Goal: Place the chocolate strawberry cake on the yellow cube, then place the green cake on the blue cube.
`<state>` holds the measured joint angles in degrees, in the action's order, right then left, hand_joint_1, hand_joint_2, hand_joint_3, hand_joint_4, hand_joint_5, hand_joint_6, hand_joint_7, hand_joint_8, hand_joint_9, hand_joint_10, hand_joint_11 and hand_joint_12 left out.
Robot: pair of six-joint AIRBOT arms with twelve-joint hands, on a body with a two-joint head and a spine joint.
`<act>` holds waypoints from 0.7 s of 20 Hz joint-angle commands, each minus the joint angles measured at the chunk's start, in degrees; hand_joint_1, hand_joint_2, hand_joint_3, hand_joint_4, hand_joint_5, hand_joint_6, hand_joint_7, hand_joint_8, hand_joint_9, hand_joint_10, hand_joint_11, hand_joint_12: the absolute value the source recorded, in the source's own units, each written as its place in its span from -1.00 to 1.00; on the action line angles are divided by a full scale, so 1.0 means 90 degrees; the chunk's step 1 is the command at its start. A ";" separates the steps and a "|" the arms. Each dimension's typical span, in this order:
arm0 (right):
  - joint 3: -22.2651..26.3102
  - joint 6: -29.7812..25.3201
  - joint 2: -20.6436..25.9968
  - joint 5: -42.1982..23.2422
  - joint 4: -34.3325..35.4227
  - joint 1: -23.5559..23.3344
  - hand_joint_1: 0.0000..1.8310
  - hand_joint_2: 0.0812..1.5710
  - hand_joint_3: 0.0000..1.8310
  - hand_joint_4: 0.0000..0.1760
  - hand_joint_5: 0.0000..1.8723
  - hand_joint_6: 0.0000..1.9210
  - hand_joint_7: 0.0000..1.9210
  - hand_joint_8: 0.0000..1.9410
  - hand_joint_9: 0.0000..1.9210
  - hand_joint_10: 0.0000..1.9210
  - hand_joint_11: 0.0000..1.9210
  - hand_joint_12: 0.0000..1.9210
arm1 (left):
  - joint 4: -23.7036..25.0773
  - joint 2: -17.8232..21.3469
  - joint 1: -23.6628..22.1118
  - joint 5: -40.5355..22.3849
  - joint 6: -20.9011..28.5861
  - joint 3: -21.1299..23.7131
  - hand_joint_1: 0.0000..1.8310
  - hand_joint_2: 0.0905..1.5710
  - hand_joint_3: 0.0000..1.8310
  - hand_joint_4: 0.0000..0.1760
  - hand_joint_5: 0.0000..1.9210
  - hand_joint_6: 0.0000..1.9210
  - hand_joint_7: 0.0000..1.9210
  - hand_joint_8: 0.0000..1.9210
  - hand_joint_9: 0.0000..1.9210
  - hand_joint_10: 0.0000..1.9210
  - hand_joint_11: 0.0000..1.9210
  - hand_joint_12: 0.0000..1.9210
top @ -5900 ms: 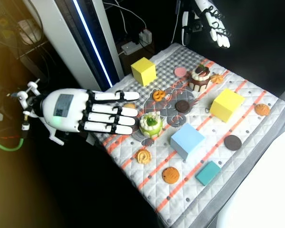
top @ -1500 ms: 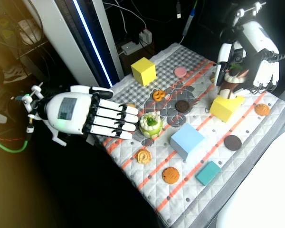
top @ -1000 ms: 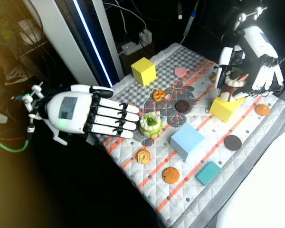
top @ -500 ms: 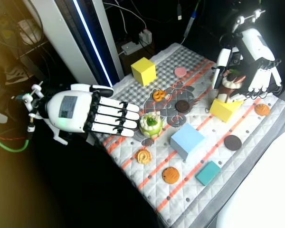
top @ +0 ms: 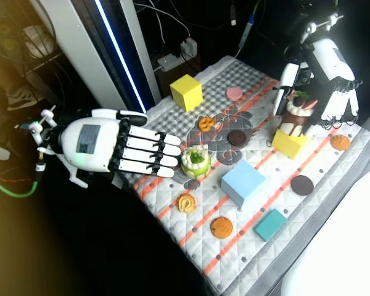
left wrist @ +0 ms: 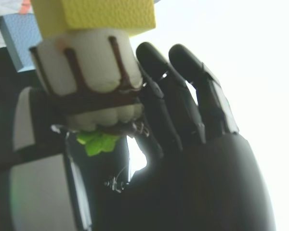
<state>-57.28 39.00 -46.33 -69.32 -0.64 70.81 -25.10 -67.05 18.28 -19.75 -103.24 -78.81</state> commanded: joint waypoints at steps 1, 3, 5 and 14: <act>-0.0036 -0.0049 -0.0023 -0.0760 0.0135 -0.0113 -0.88 0.64 -1.00 -1.00 -0.60 -1.00 -0.71 -1.00 -0.66 -1.00 -0.61 -0.92 | 0.0000 0.0002 -0.0018 -0.0683 0.0052 -0.0036 0.10 0.12 -1.00 -1.00 0.05 -0.99 0.02 -0.63 -0.32 -0.10 -0.79 0.63; -0.0037 -0.0051 -0.0025 -0.0761 0.0138 -0.0113 -0.88 0.64 -1.00 -1.00 -0.60 -1.00 -0.71 -1.00 -0.66 -1.00 -0.61 -0.92 | -0.0006 -0.0002 -0.0017 -0.0683 0.0052 -0.0037 0.09 0.11 -1.00 -1.00 0.04 -1.00 0.01 -0.60 -0.34 -0.03 -0.80 0.66; -0.0037 -0.0051 -0.0025 -0.0761 0.0139 -0.0113 -0.85 0.64 -1.00 -1.00 -0.59 -1.00 -0.71 -1.00 -0.67 -1.00 -0.62 -0.92 | -0.0007 -0.0001 -0.0017 -0.0681 0.0052 -0.0037 0.08 0.08 -1.00 -1.00 -0.08 -1.00 -0.10 -0.52 -0.36 -0.04 -0.80 0.63; -0.0045 -0.0051 -0.0032 -0.0761 0.0149 -0.0113 -0.87 0.64 -1.00 -1.00 -0.60 -1.00 -0.71 -1.00 -0.67 -1.00 -0.63 -0.93 | -0.0007 0.0002 -0.0015 -0.0649 0.0051 -0.0048 0.07 0.05 -1.00 -0.81 -0.22 -1.00 -0.08 -0.88 -0.32 -0.24 -0.81 0.55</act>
<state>-57.30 38.98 -46.35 -69.34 -0.62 70.81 -25.15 -67.05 18.28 -19.68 -103.24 -78.81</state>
